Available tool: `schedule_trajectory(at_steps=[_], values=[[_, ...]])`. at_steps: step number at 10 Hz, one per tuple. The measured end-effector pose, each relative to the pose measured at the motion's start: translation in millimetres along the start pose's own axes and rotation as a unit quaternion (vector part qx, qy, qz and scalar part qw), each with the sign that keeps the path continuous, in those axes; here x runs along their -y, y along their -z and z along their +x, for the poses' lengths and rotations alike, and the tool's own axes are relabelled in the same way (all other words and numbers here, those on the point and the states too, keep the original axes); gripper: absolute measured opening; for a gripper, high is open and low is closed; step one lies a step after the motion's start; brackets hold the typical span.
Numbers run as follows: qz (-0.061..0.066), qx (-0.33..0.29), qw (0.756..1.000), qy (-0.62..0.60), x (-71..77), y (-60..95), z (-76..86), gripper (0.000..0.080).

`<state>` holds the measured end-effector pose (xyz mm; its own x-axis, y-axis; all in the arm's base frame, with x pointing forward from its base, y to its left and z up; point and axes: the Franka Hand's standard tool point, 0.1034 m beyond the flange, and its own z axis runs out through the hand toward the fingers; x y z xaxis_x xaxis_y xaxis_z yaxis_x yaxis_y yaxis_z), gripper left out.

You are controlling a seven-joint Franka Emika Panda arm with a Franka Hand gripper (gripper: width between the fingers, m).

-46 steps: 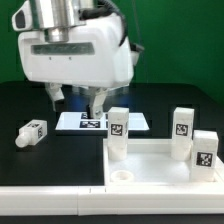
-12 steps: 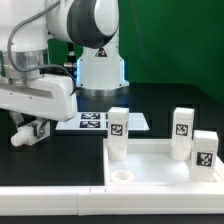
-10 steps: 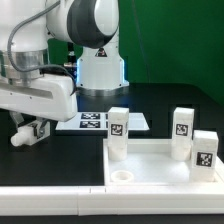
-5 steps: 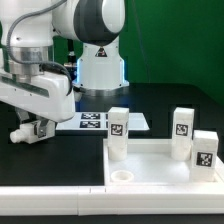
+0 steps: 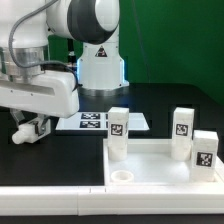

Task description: Assemble square table

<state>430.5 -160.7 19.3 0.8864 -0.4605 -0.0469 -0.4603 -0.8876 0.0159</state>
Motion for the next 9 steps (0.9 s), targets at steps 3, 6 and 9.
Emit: schedule_trajectory(at_steps=[3,6,9], values=[[-0.007,-0.019,0.988,-0.154,-1.3,1.2,-2.0,0.0284],[-0.003,-0.025,0.989,-0.147,-5.7,3.3,2.0,0.0284],[-0.005,-0.023,0.988,-0.153,-5.4,1.2,0.6,0.0285]])
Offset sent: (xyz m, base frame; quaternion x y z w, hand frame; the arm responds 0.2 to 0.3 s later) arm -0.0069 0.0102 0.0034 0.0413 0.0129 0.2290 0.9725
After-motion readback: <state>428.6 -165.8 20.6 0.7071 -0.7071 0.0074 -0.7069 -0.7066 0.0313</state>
